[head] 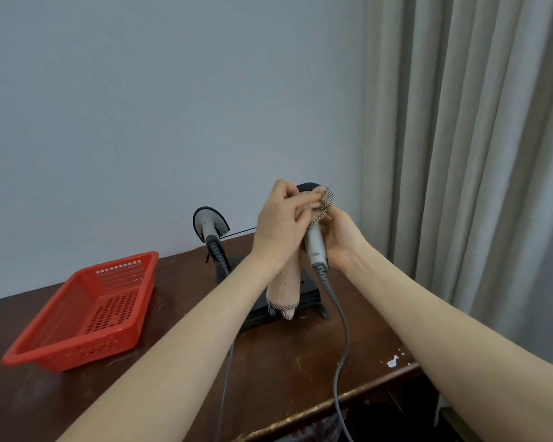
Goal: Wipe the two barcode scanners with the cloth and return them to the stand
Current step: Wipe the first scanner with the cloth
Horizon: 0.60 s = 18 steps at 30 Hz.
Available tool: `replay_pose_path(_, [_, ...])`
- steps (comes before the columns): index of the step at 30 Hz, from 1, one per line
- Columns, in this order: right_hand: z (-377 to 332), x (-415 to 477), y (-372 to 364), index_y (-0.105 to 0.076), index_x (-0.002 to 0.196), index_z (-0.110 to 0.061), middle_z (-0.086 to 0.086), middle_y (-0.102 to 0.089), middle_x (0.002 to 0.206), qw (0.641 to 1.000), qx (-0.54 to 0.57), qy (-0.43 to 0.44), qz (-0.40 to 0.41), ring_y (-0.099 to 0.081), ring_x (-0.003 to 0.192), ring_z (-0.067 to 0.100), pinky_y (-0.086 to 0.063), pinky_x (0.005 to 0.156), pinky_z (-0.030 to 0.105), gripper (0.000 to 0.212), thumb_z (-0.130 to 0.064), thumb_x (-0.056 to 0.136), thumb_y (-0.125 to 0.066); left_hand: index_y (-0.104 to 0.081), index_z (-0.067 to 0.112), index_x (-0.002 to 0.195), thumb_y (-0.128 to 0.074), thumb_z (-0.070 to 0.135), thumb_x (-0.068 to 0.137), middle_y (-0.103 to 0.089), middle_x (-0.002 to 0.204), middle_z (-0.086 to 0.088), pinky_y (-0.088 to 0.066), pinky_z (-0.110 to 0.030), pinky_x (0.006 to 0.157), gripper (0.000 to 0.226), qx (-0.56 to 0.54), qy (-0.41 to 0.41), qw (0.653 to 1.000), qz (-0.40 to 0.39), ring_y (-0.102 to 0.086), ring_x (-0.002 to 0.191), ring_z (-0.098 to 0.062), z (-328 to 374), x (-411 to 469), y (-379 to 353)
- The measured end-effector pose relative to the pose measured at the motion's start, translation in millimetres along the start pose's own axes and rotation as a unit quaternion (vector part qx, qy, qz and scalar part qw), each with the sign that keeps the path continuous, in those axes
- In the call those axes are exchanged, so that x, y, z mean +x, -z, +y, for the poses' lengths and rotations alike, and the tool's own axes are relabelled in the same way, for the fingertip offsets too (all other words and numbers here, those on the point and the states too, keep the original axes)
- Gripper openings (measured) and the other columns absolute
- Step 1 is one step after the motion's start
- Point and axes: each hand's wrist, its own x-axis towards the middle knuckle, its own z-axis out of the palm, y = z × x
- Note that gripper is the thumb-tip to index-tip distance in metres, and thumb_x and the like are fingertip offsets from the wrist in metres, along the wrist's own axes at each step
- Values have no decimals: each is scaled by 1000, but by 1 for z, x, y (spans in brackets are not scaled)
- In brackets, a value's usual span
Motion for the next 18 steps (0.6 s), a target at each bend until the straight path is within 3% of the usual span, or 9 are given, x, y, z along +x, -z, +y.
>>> replay_pose_path(2, [-3,-5,-1,-65,89,-6,8,-68,81,1000,-3,1,-23,-66,78,20,-52,82,31,28,-30,95,-50,-74,20,100,-61,6,80,-53,88,5,-44,-19,82,27,-44,57,997,-12,-54,84,-10,2,-10,-4])
replay_pose_path(4, [-5,-8,4,-66,85,-4,10,-69,71,1000,-2,-1,-23,-69,67,21,-57,68,28,38,-33,97,-46,-75,20,92,-61,5,76,-59,85,2,-46,-19,80,26,-77,90,992,-36,-58,85,-12,6,-19,-5])
replay_pose_path(7, [-8,-10,8,-60,78,-3,9,-62,52,999,-34,17,22,-64,46,19,-53,47,22,44,-40,98,-46,-76,18,80,-60,14,71,-63,81,-9,-46,-25,72,20,-81,69,987,-118,-59,78,-17,10,-26,-1])
replay_pose_path(9, [-8,-7,10,-60,80,-2,11,-62,53,997,-53,22,50,-63,46,20,-52,46,22,43,-40,97,-48,-76,17,75,-59,16,70,-65,78,-7,-45,-24,72,18,-93,60,980,-168,-60,77,-16,11,-25,3])
replay_pose_path(10, [-7,-6,10,-61,83,-2,12,-65,59,997,-53,17,54,-65,52,21,-54,51,24,42,-41,96,-50,-75,17,74,-58,16,70,-66,77,-5,-44,-23,71,18,-95,56,981,-161,-60,76,-15,10,-21,5])
replay_pose_path(12, [-5,-5,11,-65,94,-4,12,-68,79,998,-35,11,42,-67,73,23,-56,75,31,38,-41,93,-56,-74,19,76,-56,13,72,-65,79,-3,-42,-14,70,19,-90,57,992,-73,-58,75,-10,7,-7,8])
replay_pose_path(14, [-2,-4,11,-63,98,-6,9,-63,88,999,-25,14,37,-61,84,23,-47,97,36,33,-38,89,-62,-74,18,85,-58,6,77,-60,83,-4,-39,-6,70,22,-69,58,996,11,-54,72,-3,3,2,7])
replay_pose_path(16, [0,-1,10,-62,97,-7,8,-61,89,999,-19,18,36,-59,88,22,-39,105,35,30,-36,87,-64,-73,22,97,-57,5,82,-52,85,-4,-40,-11,72,28,-34,48,998,-10,-52,73,-6,1,2,1])
replay_pose_path(18, [-1,3,9,-63,91,-7,7,-59,90,999,-3,13,38,-60,86,21,-40,103,31,23,-29,90,-59,-72,26,103,-57,8,84,-48,84,0,-39,-11,73,30,-33,43,997,-62,-51,77,-10,0,-8,-6])
